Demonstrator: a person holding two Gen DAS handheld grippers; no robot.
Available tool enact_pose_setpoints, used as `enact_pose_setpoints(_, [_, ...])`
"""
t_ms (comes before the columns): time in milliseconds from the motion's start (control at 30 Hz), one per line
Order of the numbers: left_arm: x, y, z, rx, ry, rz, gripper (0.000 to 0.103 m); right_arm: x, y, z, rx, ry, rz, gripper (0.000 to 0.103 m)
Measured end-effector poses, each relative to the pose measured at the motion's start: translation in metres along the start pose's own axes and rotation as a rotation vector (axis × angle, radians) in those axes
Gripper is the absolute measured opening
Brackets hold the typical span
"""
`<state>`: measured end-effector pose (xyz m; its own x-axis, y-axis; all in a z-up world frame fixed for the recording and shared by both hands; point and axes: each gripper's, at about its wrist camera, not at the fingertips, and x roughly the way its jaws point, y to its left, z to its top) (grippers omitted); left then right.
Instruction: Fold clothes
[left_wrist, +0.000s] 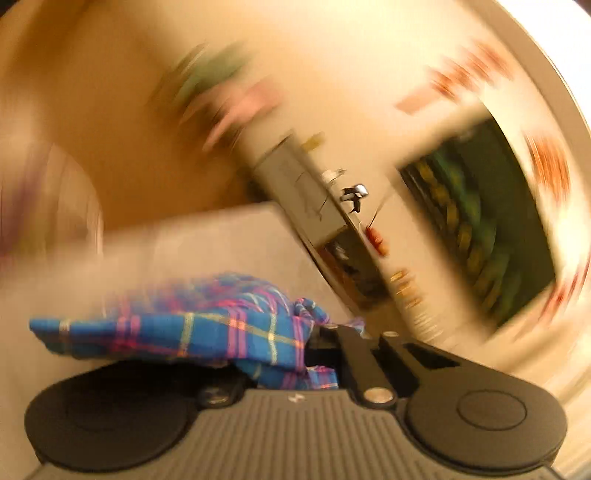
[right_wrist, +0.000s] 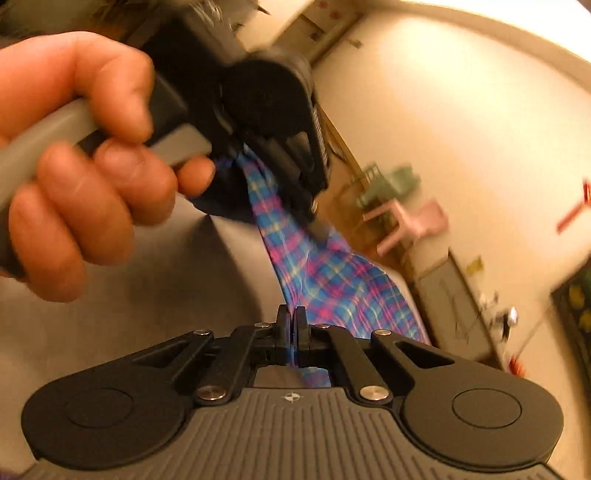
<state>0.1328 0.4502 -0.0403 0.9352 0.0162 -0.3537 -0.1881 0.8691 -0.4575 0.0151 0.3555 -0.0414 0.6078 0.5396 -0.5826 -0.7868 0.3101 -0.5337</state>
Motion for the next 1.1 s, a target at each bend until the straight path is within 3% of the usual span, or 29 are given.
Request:
enact_pose_setpoints(67, [-0.009,-0.054,-0.019,0.386,-0.079,0.078,0.003,-0.015,-0.034,-0.015,0.182,0.026,0.017,0.003])
enact_pose_setpoints(167, [-0.007,-0.107,-0.074,0.841,-0.134,0.179,0.003,-0.044,-0.098,-0.058,0.547,0.068,0.011,0.019])
enact_pose_setpoints(200, [-0.004,-0.119,-0.095,0.98,-0.145,0.204,0.003,-0.054,-0.116,-0.072,0.675,0.068,0.01,0.033])
enact_pose_setpoints(267, [0.001,-0.139,-0.138,1.245,-0.167,0.243,0.003,-0.079,-0.141,-0.094,0.869,0.038,0.016,0.074])
enact_pose_setpoints(300, [0.003,-0.145,-0.159,1.366,-0.18,0.252,0.003,-0.095,-0.144,-0.096,0.91,0.013,0.034,0.082])
enact_pose_setpoints(333, [0.005,-0.149,-0.178,1.472,-0.191,0.259,0.003,-0.107,-0.144,-0.091,0.907,-0.017,0.062,0.091])
enact_pose_setpoints(400, [0.007,-0.155,-0.211,1.645,-0.221,0.268,0.003,-0.114,-0.139,-0.065,0.821,-0.03,0.106,0.097])
enact_pose_setpoints(500, [0.007,-0.16,-0.236,1.76,-0.255,0.263,0.003,-0.109,-0.118,-0.024,0.609,0.023,0.148,0.102])
enact_pose_setpoints(600, [0.003,-0.164,-0.246,1.781,-0.268,0.255,0.003,-0.085,-0.099,-0.015,0.452,0.164,0.071,0.098])
enact_pose_setpoints(633, [0.002,-0.163,-0.247,1.781,-0.269,0.254,0.003,-0.074,-0.094,-0.017,0.426,0.212,0.054,0.079])
enact_pose_setpoints(667, [0.001,-0.161,-0.248,1.78,-0.264,0.249,0.005,-0.065,-0.095,-0.023,0.427,0.245,0.041,0.047])
enact_pose_setpoints(700, [0.0,-0.159,-0.248,1.777,-0.257,0.243,0.006,-0.057,-0.098,-0.03,0.435,0.275,0.03,0.034])
enact_pose_setpoints(733, [-0.001,-0.158,-0.248,1.768,-0.248,0.24,0.007,-0.054,-0.105,-0.037,0.456,0.28,0.02,0.013])
enact_pose_setpoints(767, [-0.001,-0.158,-0.249,1.753,-0.233,0.234,0.011,-0.052,-0.114,-0.044,0.48,0.279,0.01,0.004])
enact_pose_setpoints(833, [-0.007,-0.16,-0.243,1.699,-0.182,0.215,0.024,-0.065,-0.129,-0.058,0.555,0.246,-0.002,0.0])
enact_pose_setpoints(867, [-0.01,-0.162,-0.239,1.67,-0.157,0.205,0.044,-0.073,-0.136,-0.062,0.582,0.224,-0.011,0.0])
enact_pose_setpoints(900, [-0.021,-0.162,-0.232,1.615,-0.119,0.186,0.059,-0.081,-0.141,-0.069,0.603,0.197,-0.036,0.0])
enact_pose_setpoints(967, [-0.049,-0.162,-0.213,1.484,-0.036,0.142,0.062,-0.097,-0.166,-0.075,0.628,0.134,-0.105,0.0])
enact_pose_setpoints(1033, [-0.076,-0.159,-0.193,1.328,0.053,0.103,0.076,-0.123,-0.2,-0.078,0.654,0.077,-0.186,0.0])
enact_pose_setpoints(1067, [-0.09,-0.149,-0.182,1.198,0.119,0.096,0.085,-0.134,-0.218,-0.08,0.666,0.051,-0.222,0.0])
enact_pose_setpoints(1100, [-0.102,-0.139,-0.172,1.056,0.188,0.092,0.086,-0.147,-0.239,-0.086,0.691,0.029,-0.263,0.0])
